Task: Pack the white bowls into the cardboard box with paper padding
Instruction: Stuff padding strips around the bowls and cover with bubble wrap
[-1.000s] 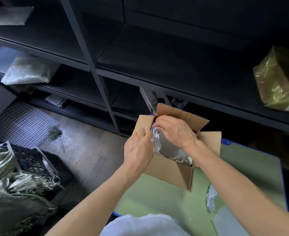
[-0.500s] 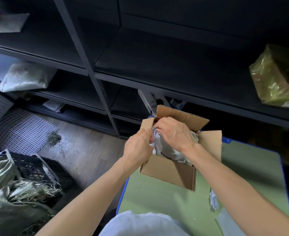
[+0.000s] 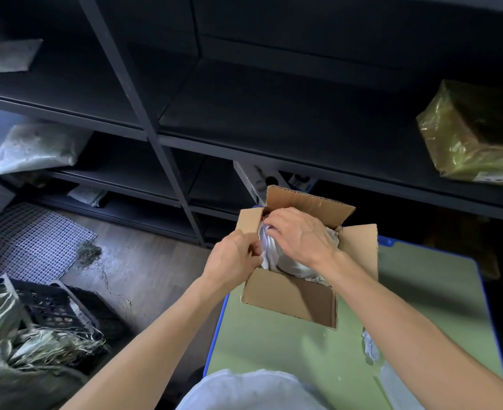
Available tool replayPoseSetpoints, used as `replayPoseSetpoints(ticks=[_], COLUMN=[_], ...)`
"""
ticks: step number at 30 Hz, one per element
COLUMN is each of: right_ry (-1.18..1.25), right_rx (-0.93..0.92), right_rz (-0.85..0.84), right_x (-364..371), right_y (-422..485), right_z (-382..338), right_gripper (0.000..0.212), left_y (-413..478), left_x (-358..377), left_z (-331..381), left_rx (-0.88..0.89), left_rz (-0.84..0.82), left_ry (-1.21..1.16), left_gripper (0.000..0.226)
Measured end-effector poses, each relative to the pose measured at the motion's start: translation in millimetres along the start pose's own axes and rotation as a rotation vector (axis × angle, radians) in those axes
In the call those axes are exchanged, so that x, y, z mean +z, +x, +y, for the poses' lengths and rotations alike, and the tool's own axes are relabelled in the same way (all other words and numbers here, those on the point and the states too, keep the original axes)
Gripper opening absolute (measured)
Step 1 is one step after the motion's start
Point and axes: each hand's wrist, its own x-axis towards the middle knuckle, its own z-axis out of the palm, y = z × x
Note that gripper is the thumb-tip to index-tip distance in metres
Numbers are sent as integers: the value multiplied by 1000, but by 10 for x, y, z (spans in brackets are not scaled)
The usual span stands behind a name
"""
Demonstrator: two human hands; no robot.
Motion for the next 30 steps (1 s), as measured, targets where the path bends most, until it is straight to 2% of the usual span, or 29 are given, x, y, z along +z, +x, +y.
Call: replayPoseSetpoints(ticks=[5, 11, 15, 22, 25, 30], right_ry=[-17, -60, -53, -27, -10, -8], right_rx=[4, 15, 10, 107, 148, 202], right_rz=[-49, -46, -15, 57, 86, 145], right_x=[41, 70, -19, -252, -318, -443], right_y=[-12, -30, -75, -344, -476, -793], right_z=[-54, -124, -105, 48, 78, 153], right_gripper=[38, 35, 35, 33, 33, 26], left_y=[28, 85, 39, -172, -295, -459], left_x=[12, -6, -28, -74, -49, 92], left_z=[106, 213, 131, 69, 212, 649], left_rx=[-44, -58, -15, 38, 76, 242], left_rz=[29, -22, -8, 26, 35, 15], left_ry=[99, 220, 119, 57, 13, -61], left_gripper=[20, 20, 16, 12, 7, 16])
